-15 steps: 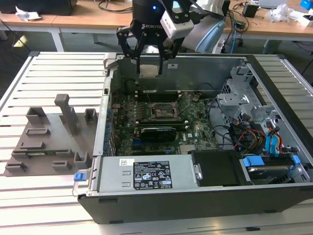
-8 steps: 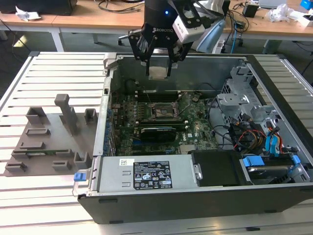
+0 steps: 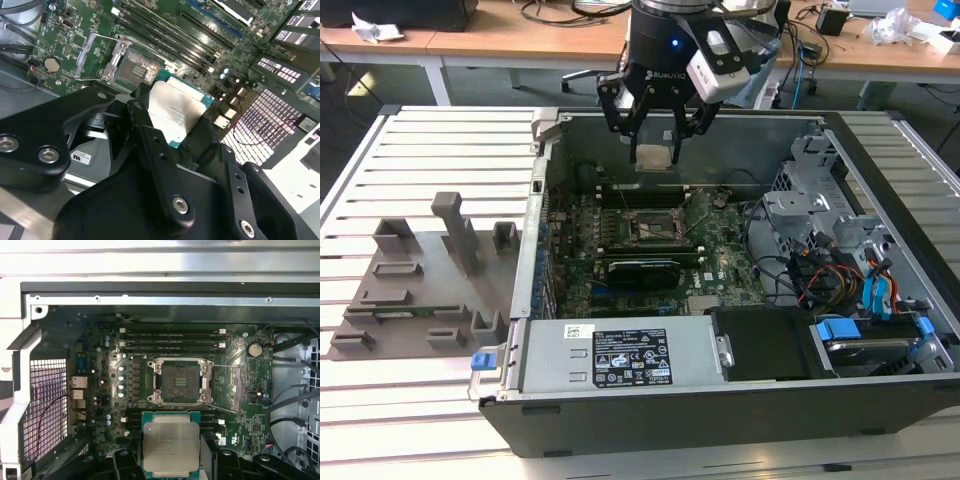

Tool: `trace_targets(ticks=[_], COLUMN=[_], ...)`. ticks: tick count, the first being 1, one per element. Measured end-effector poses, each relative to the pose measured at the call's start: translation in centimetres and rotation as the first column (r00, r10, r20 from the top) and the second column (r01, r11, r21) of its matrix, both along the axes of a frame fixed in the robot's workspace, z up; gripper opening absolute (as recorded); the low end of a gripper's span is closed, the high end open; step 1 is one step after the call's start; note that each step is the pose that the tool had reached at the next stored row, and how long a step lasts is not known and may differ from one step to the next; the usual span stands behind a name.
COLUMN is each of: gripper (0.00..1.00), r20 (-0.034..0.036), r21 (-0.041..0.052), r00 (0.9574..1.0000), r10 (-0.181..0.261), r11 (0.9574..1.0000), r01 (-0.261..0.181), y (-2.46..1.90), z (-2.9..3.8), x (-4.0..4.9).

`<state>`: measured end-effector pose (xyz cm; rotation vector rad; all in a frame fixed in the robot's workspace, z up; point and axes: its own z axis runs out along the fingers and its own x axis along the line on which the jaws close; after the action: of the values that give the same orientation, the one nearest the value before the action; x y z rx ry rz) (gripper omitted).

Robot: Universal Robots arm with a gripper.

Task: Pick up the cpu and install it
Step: 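Pick up the cpu and move it towards the insertion slot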

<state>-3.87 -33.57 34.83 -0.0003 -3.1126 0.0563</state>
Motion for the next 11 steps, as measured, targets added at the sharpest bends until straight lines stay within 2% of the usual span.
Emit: trace_targets(ticks=[6,8,11], gripper=[0.55,0.55,0.55], r20=[-0.0023,-0.0024,-0.0024], r21=[0.0000,0.0001,0.0001], r00=[1.0000,1.0000,1.0000], r10=[0.000,0.000,0.000], r11=[1.0000,1.0000,1.0000], r01=[0.000,0.000,0.000], y=[0.46,1.02,1.63], z=[-1.38,-1.74,-2.16], x=[0.63,0.85,0.94])
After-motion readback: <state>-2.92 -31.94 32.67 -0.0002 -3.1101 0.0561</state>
